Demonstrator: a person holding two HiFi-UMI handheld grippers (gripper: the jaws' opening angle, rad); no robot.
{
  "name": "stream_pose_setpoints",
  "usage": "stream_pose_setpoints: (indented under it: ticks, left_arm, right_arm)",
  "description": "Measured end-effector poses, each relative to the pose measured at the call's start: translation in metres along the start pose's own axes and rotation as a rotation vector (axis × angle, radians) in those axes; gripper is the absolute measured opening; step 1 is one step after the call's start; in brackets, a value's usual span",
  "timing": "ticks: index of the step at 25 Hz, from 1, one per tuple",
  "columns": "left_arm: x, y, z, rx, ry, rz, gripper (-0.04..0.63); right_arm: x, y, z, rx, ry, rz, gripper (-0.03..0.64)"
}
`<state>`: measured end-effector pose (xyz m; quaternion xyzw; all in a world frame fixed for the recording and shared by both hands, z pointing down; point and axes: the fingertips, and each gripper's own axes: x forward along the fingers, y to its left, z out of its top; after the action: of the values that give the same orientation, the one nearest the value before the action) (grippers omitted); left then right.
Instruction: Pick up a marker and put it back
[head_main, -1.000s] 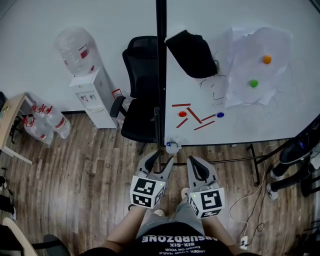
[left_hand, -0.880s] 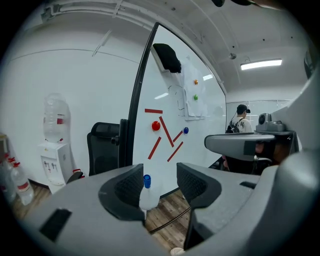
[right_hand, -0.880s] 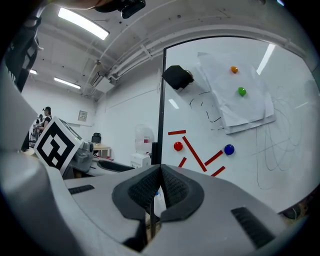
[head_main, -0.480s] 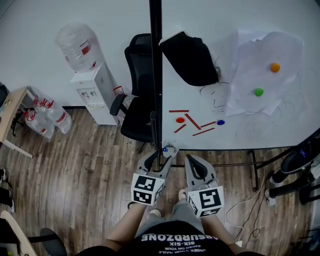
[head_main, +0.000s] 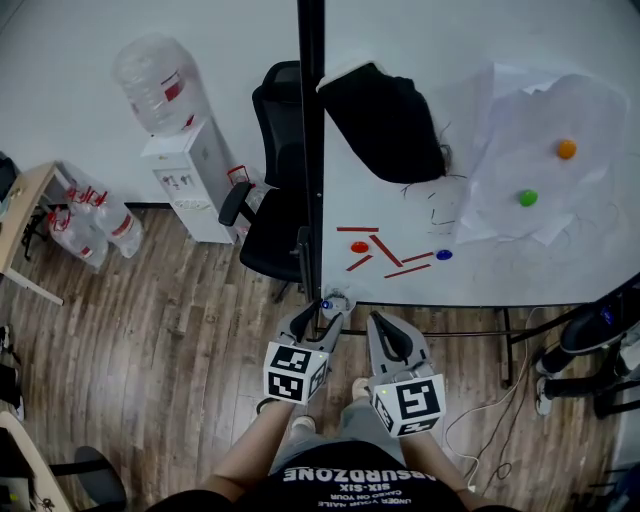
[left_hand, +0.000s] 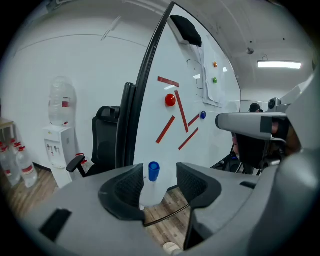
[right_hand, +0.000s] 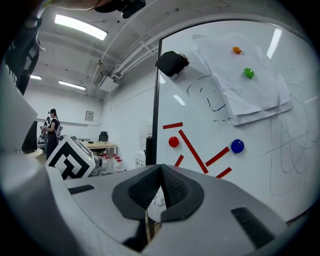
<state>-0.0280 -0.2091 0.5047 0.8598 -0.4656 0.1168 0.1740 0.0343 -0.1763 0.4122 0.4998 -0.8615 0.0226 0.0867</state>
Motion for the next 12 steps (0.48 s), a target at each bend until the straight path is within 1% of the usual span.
stream_pose_setpoints:
  ticks: [6, 12]
  left_arm:
    - [0.015, 0.004, -0.010, -0.017, 0.044, 0.005, 0.192]
    - [0.022, 0.007, -0.013, -0.028, 0.047, 0.027, 0.190]
  right_arm:
    - [0.004, -0.008, -0.005, 0.011, 0.008, 0.008, -0.002]
    - [0.005, -0.017, -0.015, 0.042, 0.025, 0.001, -0.002]
